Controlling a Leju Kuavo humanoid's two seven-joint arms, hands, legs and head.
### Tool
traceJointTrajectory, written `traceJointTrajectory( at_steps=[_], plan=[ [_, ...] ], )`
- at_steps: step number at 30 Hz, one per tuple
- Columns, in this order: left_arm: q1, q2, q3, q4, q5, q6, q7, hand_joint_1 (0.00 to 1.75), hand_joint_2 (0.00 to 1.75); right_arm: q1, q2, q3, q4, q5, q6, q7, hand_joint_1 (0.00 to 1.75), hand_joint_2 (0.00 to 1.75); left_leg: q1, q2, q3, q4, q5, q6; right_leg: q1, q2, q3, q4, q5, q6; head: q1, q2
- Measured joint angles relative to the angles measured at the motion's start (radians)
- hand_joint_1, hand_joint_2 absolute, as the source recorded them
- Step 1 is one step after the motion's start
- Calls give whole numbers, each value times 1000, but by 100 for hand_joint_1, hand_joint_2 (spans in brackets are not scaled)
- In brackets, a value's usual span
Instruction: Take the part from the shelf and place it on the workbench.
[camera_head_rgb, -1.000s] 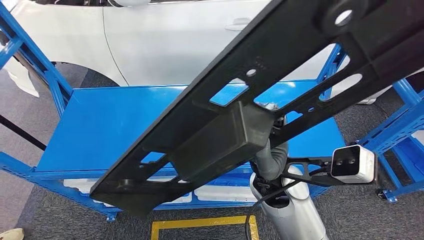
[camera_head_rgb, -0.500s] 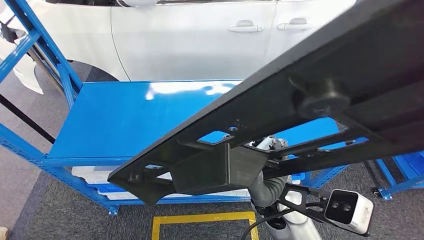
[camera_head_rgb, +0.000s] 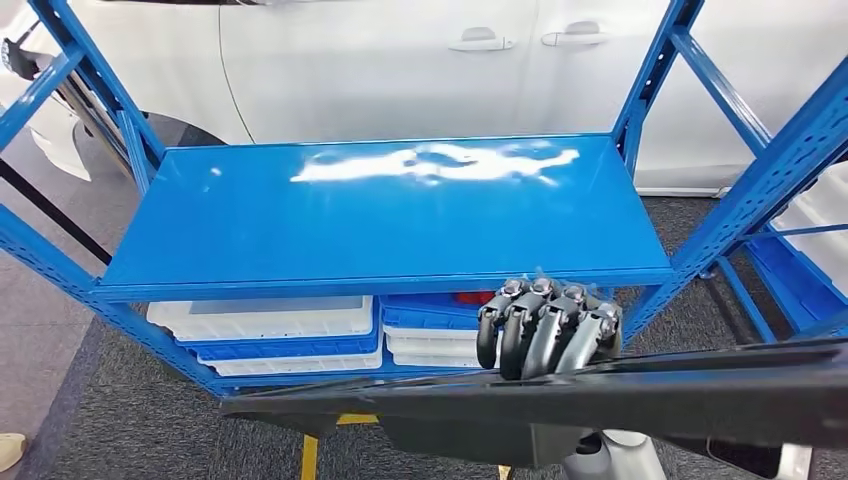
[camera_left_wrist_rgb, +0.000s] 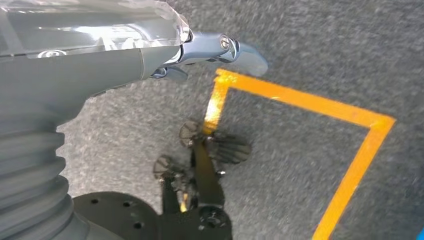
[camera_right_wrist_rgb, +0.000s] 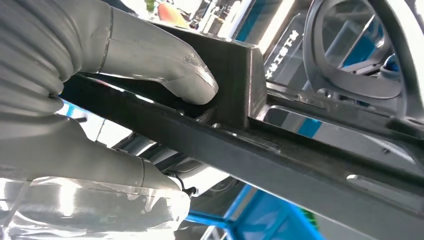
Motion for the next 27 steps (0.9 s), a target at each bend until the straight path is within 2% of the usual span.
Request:
traceJointTrajectory(
  at_steps=[1,3,4,5,6,7,8,10,11,12,14,15,16,18,19,20,21,22,23,25,26,27],
  plan=[
    [1,0,1,0,-2,1,4,0,175,-3,0,-12,1,-2,7,0,175,175,2,-1,-15,42,-43,-4,-1,-2,-11,-2,12,-6,0,0],
    [1,1,2,0,-5,3,13,0,175,-8,0,-30,7,-11,13,0,175,175,5,-1,-51,168,-139,-11,1,-2,-40,-1,34,-10,0,0],
    [0,1,2,0,-5,4,17,0,175,-12,-1,-35,11,-18,13,0,175,175,5,-1,-59,222,-162,-14,2,-2,-56,1,45,-10,0,0],
    [0,2,3,0,-5,4,20,0,175,-16,-2,-38,16,-26,13,0,175,175,5,-1,-54,251,-162,-14,2,-2,-71,2,56,-9,0,0],
    [0,2,4,0,-4,4,22,0,175,-19,-4,-39,21,-35,12,0,175,175,5,-1,-36,250,-145,-14,3,-2,-85,4,65,-7,0,0],
    [-1,1,4,0,-3,4,23,0,175,-22,-6,-40,25,-43,11,0,175,175,5,-1,0,211,-117,-11,3,-2,-98,6,74,-6,0,0],
    [-1,1,5,0,-1,4,23,0,175,-27,-8,-40,30,-51,12,0,175,175,4,-1,52,143,-97,-6,3,-2,-110,9,82,-3,0,0],
    [-3,0,6,0,0,4,23,0,175,-38,-13,-41,37,-63,13,0,175,175,-1,-2,148,1,-94,5,4,-3,-125,12,99,6,0,0],
    [-4,0,6,0,1,4,23,0,175,-47,-16,-40,41,-71,9,0,175,175,-5,-2,172,-43,-102,11,3,-3,-128,12,109,12,0,0],
    [-4,-1,7,0,1,4,22,0,175,-56,-21,-39,45,-80,-2,1,175,175,-10,-2,177,-60,-103,17,2,-4,-129,9,118,18,0,0],
    [-3,-4,8,0,0,2,21,0,175,-74,-38,-30,56,-104,-40,1,175,175,-7,0,166,-68,-81,29,1,-2,-132,6,126,31,0,0],
    [-3,-5,8,0,1,0,20,0,175,-82,-49,-23,61,-117,-61,0,175,175,-4,2,157,-72,-68,36,1,-1,-140,21,105,37,0,0],
    [-4,-6,9,0,2,-1,19,0,175,-89,-61,-14,66,-128,-77,1,175,175,-1,4,147,-77,-53,42,2,1,-153,56,65,41,0,0],
    [-3,-9,11,-1,6,-2,16,0,175,-96,-79,4,75,-141,-94,1,175,175,-2,6,118,-76,-28,47,-1,2,-187,178,-41,47,0,0],
    [-2,-10,12,-1,8,-2,15,0,175,-96,-86,12,79,-144,-97,1,175,175,-2,6,102,-74,-17,47,-2,2,-199,240,-73,50,0,0],
    [-1,-11,14,-1,10,-2,14,0,175,-94,-91,19,83,-145,-98,1,175,175,-2,7,85,-72,-5,46,-3,2,-199,281,-81,51,0,0],
    [0,-12,15,-1,12,-2,13,0,175,-93,-95,25,87,-146,-98,1,175,175,-2,7,68,-68,4,45,-4,2,-187,296,-69,52,0,0],
    [1,-14,16,-1,12,-2,12,0,175,-92,-99,30,90,-146,-96,1,175,175,-2,7,51,-62,13,42,-5,2,-152,268,-42,51,0,0],
    [2,-16,18,-1,13,-2,10,0,175,-94,-102,33,94,-147,-93,1,175,175,-2,6,36,-55,20,39,-6,2,-103,211,-18,50,0,0],
    [3,-19,22,-1,13,-3,3,0,175,-100,-106,39,101,-150,-85,0,175,175,-4,5,11,-38,32,31,-4,3,-3,71,-16,41,0,0],
    [4,-20,24,-1,13,-3,-1,0,175,-103,-109,41,105,-153,-80,0,175,175,-5,5,5,-33,37,25,-1,4,23,29,-28,36,0,0],
    [5,-20,25,-1,13,-4,-4,0,175,-106,-112,42,109,-156,-77,0,175,175,-6,5,1,-31,44,19,2,5,31,10,-37,29,0,0]
  ],
)
